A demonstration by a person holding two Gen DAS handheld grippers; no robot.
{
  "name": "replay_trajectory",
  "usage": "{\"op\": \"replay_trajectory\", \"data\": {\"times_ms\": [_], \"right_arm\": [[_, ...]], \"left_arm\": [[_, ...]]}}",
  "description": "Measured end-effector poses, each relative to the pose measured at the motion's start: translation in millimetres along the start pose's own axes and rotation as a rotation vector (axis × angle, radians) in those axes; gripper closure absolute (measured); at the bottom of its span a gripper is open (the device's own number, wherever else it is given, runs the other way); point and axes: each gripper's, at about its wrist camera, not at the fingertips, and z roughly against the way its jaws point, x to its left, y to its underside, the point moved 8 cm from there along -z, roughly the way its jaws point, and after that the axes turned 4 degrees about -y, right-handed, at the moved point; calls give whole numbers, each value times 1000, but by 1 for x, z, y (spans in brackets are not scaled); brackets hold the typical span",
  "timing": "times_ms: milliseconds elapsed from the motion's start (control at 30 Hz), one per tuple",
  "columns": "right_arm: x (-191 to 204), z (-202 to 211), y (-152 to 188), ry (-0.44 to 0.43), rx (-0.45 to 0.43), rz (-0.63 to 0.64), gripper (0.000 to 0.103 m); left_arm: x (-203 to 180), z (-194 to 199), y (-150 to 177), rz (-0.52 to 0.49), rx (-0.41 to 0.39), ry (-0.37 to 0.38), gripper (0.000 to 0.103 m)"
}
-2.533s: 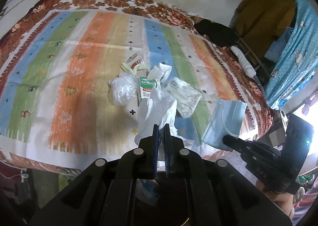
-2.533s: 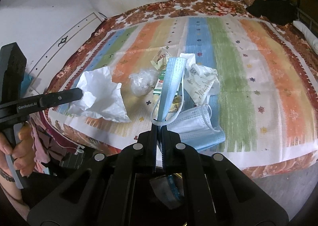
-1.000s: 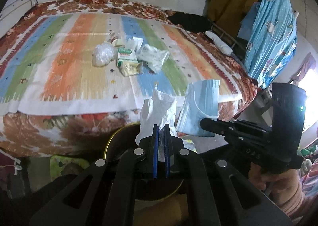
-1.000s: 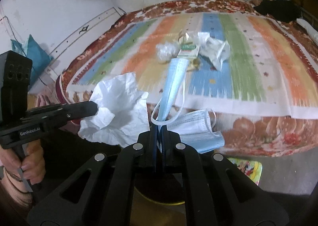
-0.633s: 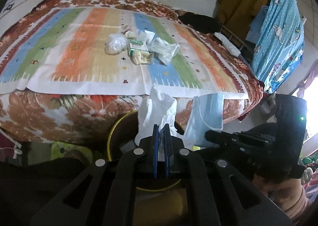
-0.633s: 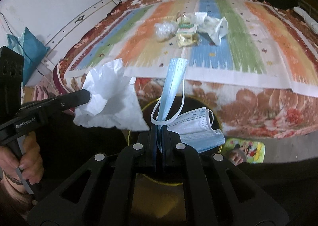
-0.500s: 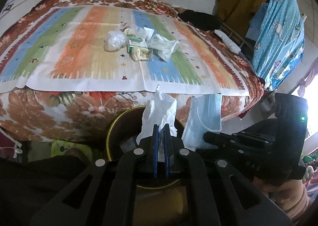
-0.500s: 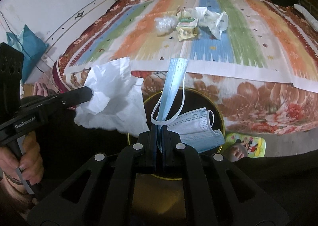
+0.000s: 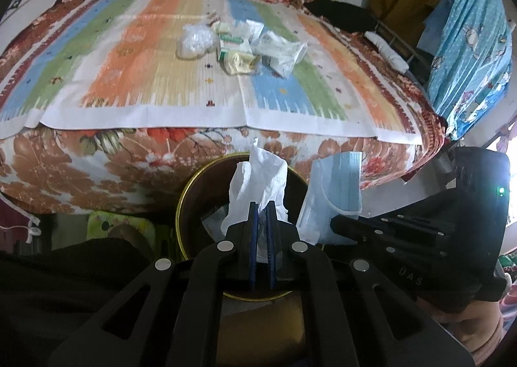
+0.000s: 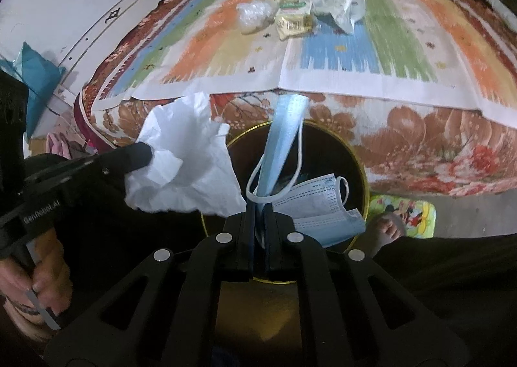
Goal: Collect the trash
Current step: 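Open both tools to drop the mask and tissue into the bin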
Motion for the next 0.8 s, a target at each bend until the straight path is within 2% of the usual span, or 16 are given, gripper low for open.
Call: {"op": "replay_trajectory", "data": {"times_ms": [67, 167, 233, 333, 567, 700, 800], "right_arm": [[-1, -4, -1, 1, 8, -11, 96], [-4, -8, -2, 5, 16, -26, 81], [-5, -9, -2, 6, 16, -31, 74], [-7, -10, -3, -1, 18, -42, 69], [-11, -9, -8, -15, 11, -71, 61], [-5, -8, -11, -15, -1, -33, 55], [-5, -8, -15, -20, -2, -29, 54]], "left_arm": [[-1, -6, 2, 2, 23, -2, 99], [2, -15, 2, 20, 44, -16, 91], [8, -14, -1, 52, 30, -26, 75], [14, -10, -4, 87, 12, -28, 74], [15, -8, -7, 94, 0, -38, 74], [16, -8, -9, 85, -6, -52, 74], [16, -6, -10, 80, -15, -64, 74]]}}
